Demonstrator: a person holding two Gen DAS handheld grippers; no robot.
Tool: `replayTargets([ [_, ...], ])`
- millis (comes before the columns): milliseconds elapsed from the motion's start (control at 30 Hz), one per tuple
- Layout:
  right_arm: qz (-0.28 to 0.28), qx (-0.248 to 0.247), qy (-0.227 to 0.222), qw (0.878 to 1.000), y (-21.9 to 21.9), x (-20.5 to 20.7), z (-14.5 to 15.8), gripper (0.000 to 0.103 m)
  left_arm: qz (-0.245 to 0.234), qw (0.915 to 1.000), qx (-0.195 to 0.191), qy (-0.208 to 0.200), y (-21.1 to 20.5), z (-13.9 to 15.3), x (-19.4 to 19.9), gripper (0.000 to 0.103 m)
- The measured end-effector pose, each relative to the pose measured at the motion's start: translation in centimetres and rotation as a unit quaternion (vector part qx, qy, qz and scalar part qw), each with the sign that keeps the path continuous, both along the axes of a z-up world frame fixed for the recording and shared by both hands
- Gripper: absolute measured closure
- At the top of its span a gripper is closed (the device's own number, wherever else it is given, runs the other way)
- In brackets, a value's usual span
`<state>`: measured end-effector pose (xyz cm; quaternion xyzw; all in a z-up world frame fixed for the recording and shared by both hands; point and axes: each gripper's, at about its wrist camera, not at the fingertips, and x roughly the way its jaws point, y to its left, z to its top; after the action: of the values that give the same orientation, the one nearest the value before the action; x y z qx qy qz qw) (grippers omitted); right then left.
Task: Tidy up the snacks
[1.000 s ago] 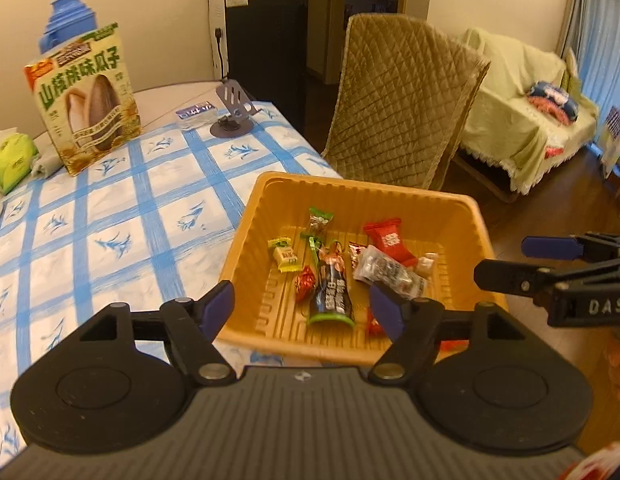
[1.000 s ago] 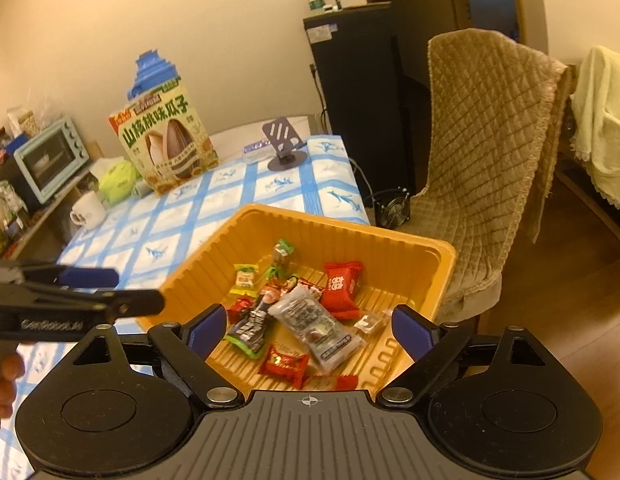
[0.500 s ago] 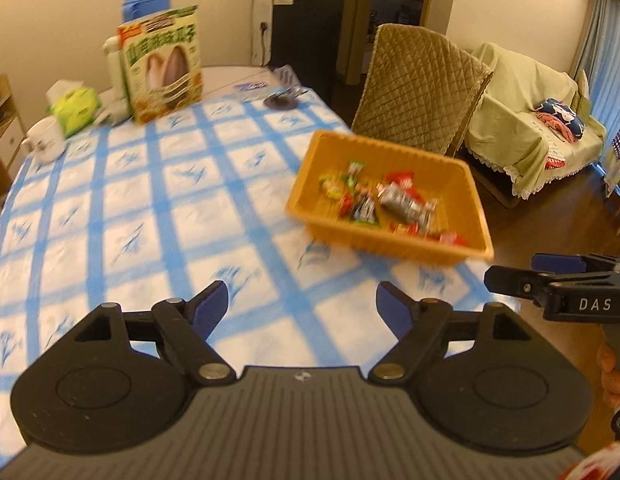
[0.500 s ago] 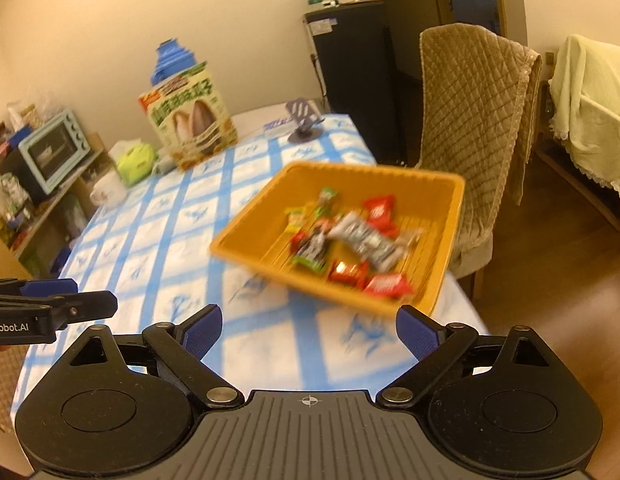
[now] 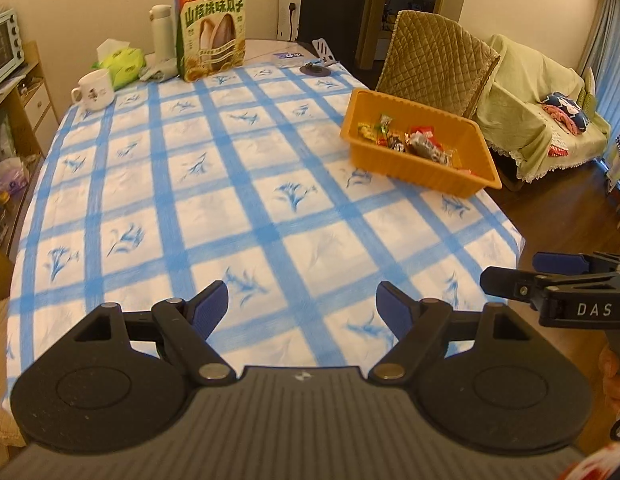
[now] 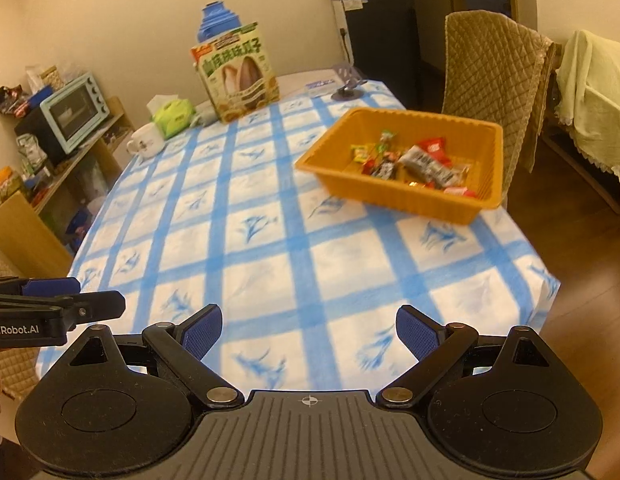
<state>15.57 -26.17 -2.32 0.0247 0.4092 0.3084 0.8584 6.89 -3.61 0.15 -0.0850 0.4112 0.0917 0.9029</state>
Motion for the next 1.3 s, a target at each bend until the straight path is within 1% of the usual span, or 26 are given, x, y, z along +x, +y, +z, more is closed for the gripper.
replayTargets([
  [300, 0.012, -0.012, 0.009, 1.0, 2.0, -4.5, -0.4, 0.01, -0.004, 1.0, -0.008, 0.001, 1.1, -0.1, -4.1, 0.023],
  [533, 0.023, -0.013, 0.012, 1.0, 3.2, -6.0, -0.3, 0.01, -0.005, 0.9999, -0.013, 0.008, 1.6, -0.6, -5.8, 0.023],
  [800, 0.031, -0.019, 0.015, 0.999, 4.1, -6.4, -0.4, 0.01, -0.001, 0.9998, -0.017, 0.006, 2.1, -0.5, -6.2, 0.023],
  [1300, 0.028, -0.02, 0.017, 0.999, 4.0, -5.8, -0.4, 0.01, -0.009, 0.9997, -0.022, 0.007, 1.9, -0.9, -5.6, 0.023],
])
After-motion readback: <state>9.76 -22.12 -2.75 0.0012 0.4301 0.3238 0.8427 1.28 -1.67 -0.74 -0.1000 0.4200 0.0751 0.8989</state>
